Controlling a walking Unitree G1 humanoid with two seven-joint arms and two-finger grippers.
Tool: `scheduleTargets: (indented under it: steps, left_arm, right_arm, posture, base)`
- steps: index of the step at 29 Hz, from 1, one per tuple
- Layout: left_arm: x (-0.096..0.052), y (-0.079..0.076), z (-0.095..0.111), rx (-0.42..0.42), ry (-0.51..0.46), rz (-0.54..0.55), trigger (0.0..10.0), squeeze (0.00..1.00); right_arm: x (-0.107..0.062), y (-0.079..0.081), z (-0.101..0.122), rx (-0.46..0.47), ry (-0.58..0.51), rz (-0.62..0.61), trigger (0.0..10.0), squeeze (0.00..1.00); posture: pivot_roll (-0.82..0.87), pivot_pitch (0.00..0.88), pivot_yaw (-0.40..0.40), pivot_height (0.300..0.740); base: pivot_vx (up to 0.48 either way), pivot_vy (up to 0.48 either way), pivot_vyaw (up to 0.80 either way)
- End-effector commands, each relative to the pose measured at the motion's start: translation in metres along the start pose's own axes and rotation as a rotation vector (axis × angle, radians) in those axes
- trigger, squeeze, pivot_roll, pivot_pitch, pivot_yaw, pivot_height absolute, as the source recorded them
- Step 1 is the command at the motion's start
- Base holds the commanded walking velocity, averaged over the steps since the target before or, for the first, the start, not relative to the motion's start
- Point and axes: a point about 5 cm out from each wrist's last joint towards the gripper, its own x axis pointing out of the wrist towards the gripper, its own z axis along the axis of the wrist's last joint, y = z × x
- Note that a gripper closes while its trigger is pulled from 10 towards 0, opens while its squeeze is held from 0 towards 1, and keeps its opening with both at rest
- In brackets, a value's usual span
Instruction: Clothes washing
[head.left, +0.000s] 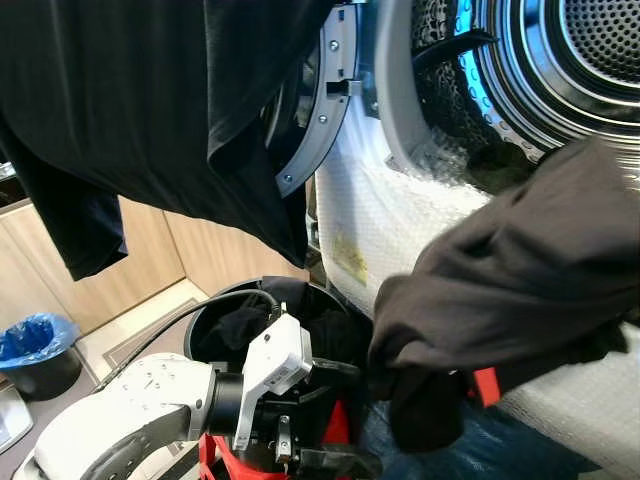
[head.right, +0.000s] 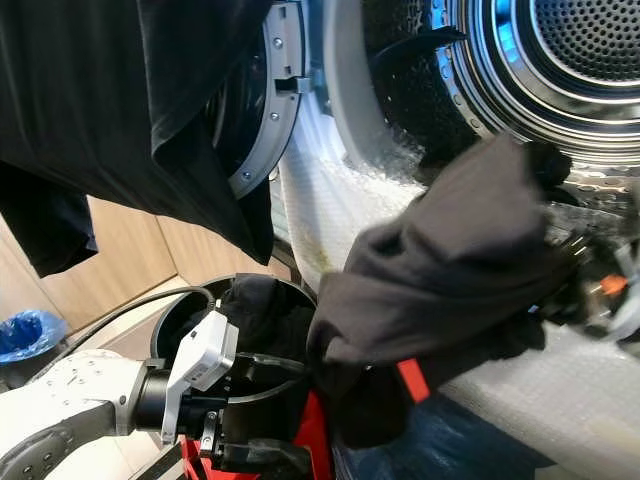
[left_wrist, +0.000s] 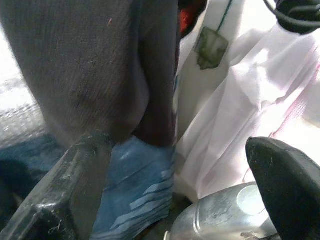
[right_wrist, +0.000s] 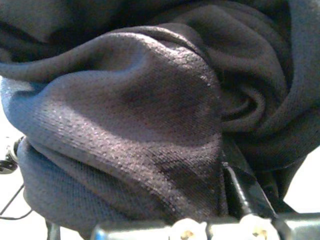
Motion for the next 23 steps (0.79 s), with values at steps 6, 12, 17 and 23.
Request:
scheduleTargets:
  steps: [6, 12, 17, 23]
  left_arm:
    - [-0.006, 0.006, 0.008, 0.095, -0.047, 0.128, 10.0, 0.00]
    - [-0.003, 0.010, 0.017, 0.129, -0.136, 0.240, 10.0, 0.00]
    - [0.002, 0.009, 0.020, 0.126, -0.172, 0.295, 10.0, 0.00]
    - [0.009, 0.008, 0.023, 0.113, -0.211, 0.365, 10.0, 0.00]
  right_arm:
    - [0.012, -0.010, 0.021, -0.023, -0.035, -0.013, 10.0, 0.00]
    - [0.028, -0.024, 0.029, -0.039, -0.034, -0.072, 10.0, 0.00]
    - [0.049, -0.047, 0.040, -0.100, -0.004, -0.201, 10.0, 0.00]
    - [0.064, -0.075, 0.057, -0.123, -0.006, -0.373, 10.0, 0.00]
  posture:
    - [-0.05, 0.000, -0.016, 0.740]
    - [-0.02, 0.000, -0.035, 0.740]
    - [-0.01, 0.000, -0.052, 0.740]
    - [0.01, 0.000, -0.075, 0.740]
  base:
    - [0.000, 0.000, 0.00]
    - [0.000, 0.000, 0.00]
    - [0.000, 0.000, 0.00]
    - [0.000, 0.000, 0.00]
